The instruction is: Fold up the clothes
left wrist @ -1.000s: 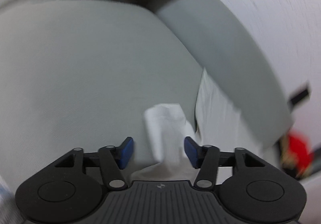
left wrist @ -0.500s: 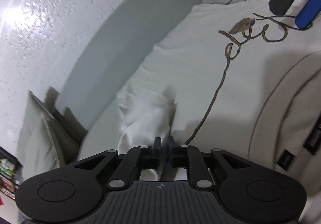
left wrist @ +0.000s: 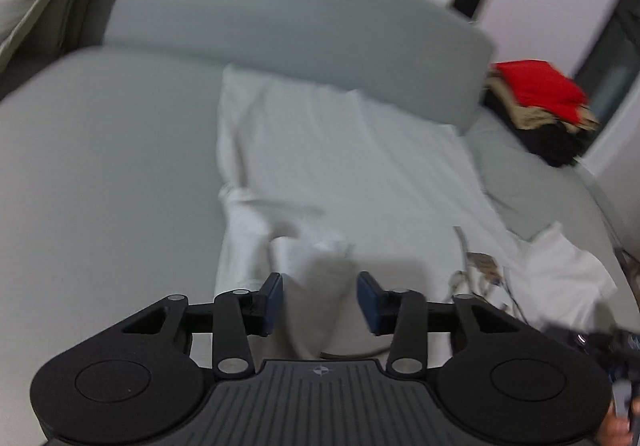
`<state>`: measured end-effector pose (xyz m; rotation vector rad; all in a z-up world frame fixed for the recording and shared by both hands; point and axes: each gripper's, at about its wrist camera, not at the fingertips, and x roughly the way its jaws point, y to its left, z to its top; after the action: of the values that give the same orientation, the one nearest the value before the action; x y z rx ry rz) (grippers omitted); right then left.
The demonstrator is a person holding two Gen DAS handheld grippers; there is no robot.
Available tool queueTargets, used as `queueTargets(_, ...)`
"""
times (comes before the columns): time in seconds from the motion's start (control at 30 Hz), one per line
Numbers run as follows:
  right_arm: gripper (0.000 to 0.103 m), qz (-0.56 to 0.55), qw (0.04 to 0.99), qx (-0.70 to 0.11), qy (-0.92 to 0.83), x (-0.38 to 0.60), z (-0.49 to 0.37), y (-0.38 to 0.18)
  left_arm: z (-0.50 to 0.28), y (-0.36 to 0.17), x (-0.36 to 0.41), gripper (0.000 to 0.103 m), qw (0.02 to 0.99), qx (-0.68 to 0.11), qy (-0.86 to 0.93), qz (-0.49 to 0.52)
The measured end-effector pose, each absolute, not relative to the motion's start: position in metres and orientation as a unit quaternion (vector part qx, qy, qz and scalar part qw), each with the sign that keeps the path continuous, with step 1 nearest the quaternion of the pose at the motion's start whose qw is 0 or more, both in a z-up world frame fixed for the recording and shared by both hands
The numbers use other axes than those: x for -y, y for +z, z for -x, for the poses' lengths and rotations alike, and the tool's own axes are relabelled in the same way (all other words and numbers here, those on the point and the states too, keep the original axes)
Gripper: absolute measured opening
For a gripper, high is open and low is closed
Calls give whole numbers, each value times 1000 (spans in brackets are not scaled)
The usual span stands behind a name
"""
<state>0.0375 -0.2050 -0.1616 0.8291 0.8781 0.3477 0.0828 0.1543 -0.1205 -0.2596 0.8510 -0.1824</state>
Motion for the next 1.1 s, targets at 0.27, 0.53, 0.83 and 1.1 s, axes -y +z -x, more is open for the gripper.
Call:
queueTargets(0.27, 54, -404, 801, -411, 161, 208, -39, -165, -112, -137, -155, 33, 873, -458, -81, 145)
queueTargets(0.53, 59, -382, 824, -392, 146, 206, -33, -154, -108, -122, -157, 0, 906, -401, -35, 131)
queueTargets(0.83, 69, -361, 852, -351, 142, 202, -26, -139, -77, -101, -217, 0, 908, -347, 236, 26)
queueTargets(1.1, 71, -337, 858, -365, 131, 198, -24, -138, -100, -128, -242, 16, 852, -416, 318, 18)
